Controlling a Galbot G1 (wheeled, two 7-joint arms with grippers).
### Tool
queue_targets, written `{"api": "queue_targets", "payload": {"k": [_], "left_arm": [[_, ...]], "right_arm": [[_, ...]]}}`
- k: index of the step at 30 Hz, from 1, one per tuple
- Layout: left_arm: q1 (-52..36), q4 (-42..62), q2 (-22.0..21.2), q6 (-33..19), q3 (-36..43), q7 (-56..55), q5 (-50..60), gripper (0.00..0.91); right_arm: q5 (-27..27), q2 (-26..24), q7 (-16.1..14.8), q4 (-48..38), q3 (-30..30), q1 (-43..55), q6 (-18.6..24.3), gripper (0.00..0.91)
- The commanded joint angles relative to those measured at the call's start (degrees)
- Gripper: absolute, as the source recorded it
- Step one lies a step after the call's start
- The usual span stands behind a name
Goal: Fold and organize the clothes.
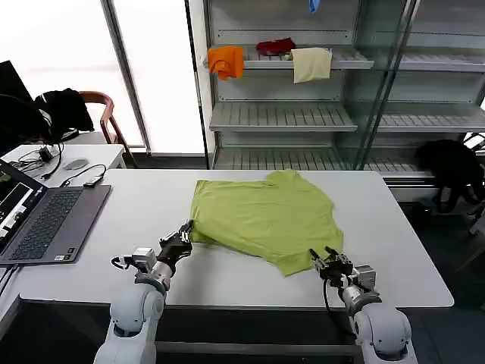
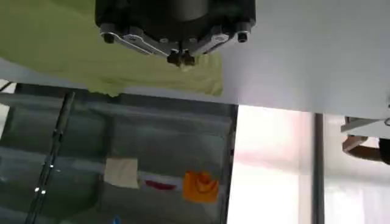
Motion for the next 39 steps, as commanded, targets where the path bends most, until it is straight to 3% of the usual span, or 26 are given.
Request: {"api": "queue_targets", "payload": {"k": [1, 16, 39], "left_arm": [[-0.2, 0.5, 0.1, -0.2, 0.0, 0.2, 0.0, 0.0], [-0.3, 0.7, 0.1, -0.8, -0.1, 0.6, -0.1, 0.0], [-2.0, 0.2, -0.3, 0.0, -0.2, 0.3, -0.9, 0.01]], "right_arm": [[0.1, 0.1, 0.1, 0.0, -0.2, -0.2, 0.3, 0.0], [3.9, 0.3, 2.0, 2.1, 0.8, -0.1, 0.7, 0.0], [7.3, -1.0, 6.3, 0.8, 1.2, 9.7, -0.5, 0.0]]}}
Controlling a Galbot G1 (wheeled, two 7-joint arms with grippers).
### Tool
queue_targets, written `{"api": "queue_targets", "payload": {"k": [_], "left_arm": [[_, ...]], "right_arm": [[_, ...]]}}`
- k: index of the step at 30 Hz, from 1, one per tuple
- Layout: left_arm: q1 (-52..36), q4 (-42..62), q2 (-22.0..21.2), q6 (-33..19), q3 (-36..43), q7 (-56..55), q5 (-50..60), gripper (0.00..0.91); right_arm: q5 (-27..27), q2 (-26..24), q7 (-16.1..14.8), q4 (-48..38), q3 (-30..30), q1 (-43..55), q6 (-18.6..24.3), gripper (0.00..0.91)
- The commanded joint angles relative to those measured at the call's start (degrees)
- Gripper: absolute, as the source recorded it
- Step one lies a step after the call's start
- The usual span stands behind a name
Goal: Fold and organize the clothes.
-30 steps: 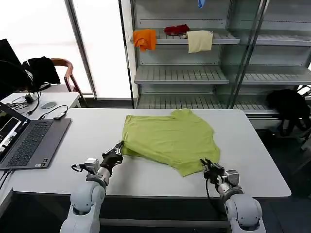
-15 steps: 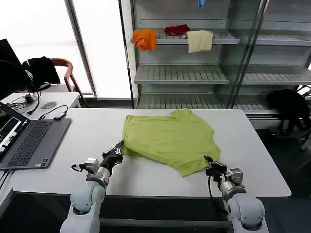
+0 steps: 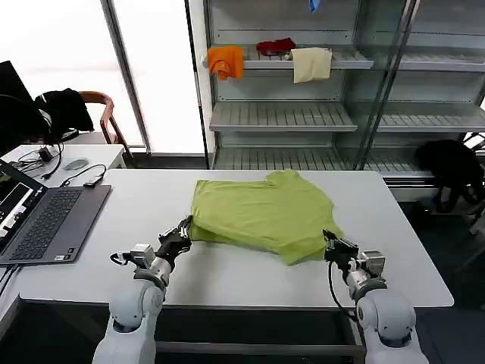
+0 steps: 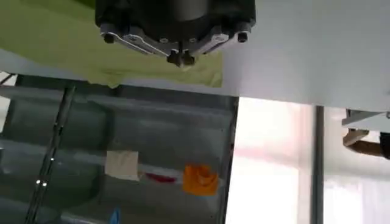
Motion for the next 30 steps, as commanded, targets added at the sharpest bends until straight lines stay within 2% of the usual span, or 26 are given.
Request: {"api": "queue_targets", "payload": {"k": [1, 6, 8, 13, 30], "left_arm": [[-0.6, 0.0, -0.3, 0.3, 0.2, 0.0, -0.3, 0.01], [-0.7, 0.4, -0.3, 0.3, 0.1, -0.1, -0.6, 0.0], [-0.9, 0.5, -0.1, 0.3, 0.0, -0.1, -0.6, 0.0], [-1.4, 1.1, -0.4, 0.4, 0.1, -0.3, -0.6, 0.01], [-5.5, 7.0, -0.5, 0.3, 0.2, -1.0, 0.0, 0.01]], "right_arm": [[1.1, -0.3, 1.6, -0.8, -0.3, 4.9, -0.2, 0.0], [1.3, 0.0, 2.6, -1.4, -1.2, 5.8, -0.2, 0.0], [1.8, -0.2, 3.6, -2.5, -1.3, 8.6, -0.2, 0.0], [1.9, -1.1, 4.0, -4.7, -2.4, 13.8, -0.3, 0.0], [-0.7, 0.8, 2.4, -17.4, -2.6, 20.0, -0.1, 0.0]]}}
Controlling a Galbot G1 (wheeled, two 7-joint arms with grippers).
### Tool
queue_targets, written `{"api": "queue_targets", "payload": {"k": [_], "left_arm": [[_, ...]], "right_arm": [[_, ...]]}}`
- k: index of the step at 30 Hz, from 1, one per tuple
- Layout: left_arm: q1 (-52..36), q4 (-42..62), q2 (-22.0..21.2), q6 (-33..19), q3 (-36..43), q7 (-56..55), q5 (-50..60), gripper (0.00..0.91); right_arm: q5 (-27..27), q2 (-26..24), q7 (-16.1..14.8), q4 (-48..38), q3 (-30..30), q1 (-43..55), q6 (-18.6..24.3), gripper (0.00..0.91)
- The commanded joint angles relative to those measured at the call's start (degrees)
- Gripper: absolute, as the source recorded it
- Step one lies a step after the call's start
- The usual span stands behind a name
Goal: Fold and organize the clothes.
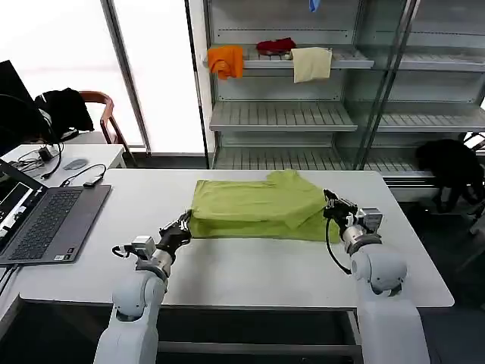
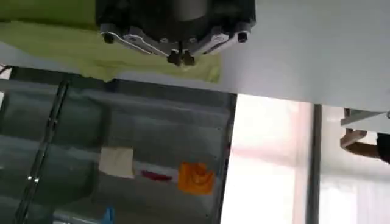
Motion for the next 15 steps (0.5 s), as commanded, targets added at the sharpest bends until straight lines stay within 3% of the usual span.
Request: {"api": "queue_targets", "payload": {"k": [1, 14, 15], "left_arm": [[-1.9, 3.5, -0.1, -0.1, 0.1, -0.1, 0.4, 0.01], [-4.8, 8.1, 0.1, -0.5, 0.5, 0.2, 1.3, 0.01], [-5.0, 8.4, 0.1, -0.6, 0.6, 0.3, 1.4, 0.04]], "right_arm": [[-0.9, 0.3, -0.5, -6.7, -0.2, 3.7, 0.1, 0.0], [-2.4, 1.1, -1.3, -13.8, -0.3, 6.5, 1.2, 0.0], [-2.7, 1.3, -1.3, -14.5, -0.3, 6.9, 1.3, 0.0]]}}
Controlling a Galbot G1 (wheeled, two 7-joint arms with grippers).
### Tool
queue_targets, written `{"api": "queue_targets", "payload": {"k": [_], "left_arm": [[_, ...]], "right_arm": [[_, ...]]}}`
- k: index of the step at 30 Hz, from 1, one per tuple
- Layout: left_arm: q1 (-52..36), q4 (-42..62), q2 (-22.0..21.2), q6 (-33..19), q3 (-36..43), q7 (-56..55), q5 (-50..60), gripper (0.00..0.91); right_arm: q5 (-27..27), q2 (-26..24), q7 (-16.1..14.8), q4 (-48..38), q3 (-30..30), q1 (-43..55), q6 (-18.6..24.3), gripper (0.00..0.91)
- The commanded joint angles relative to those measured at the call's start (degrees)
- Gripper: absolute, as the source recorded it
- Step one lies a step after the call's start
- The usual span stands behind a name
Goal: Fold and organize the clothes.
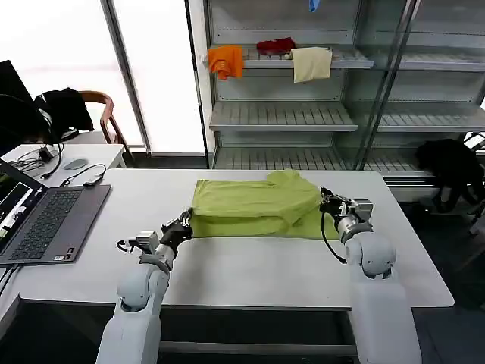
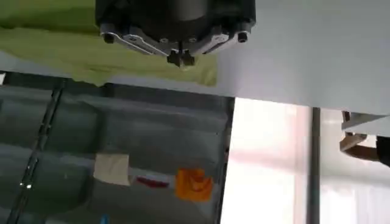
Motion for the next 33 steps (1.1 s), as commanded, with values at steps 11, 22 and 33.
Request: {"api": "queue_targets", "payload": {"k": [11, 22, 33], "left_arm": [[-3.3, 5.4, -0.1, -0.6, 0.5, -0.7, 1.0, 0.907], [0.2, -0.9, 0.4, 3.0, 0.9, -0.9, 1.3, 0.907], [3.4, -4.1, 0.4, 7.2, 1.7, -1.1, 6.3, 0.907]], "right_arm": [[-2.7, 1.5, -0.3, -9.9, 0.0, 4.3, 2.8, 0.907], [-1.3, -0.6, -1.3, -0.2, 0.8, -2.4, -0.2, 0.907], [-0.6, -2.5, -2.0, 7.3, 3.6, -13.2, -0.9, 0.907]]}}
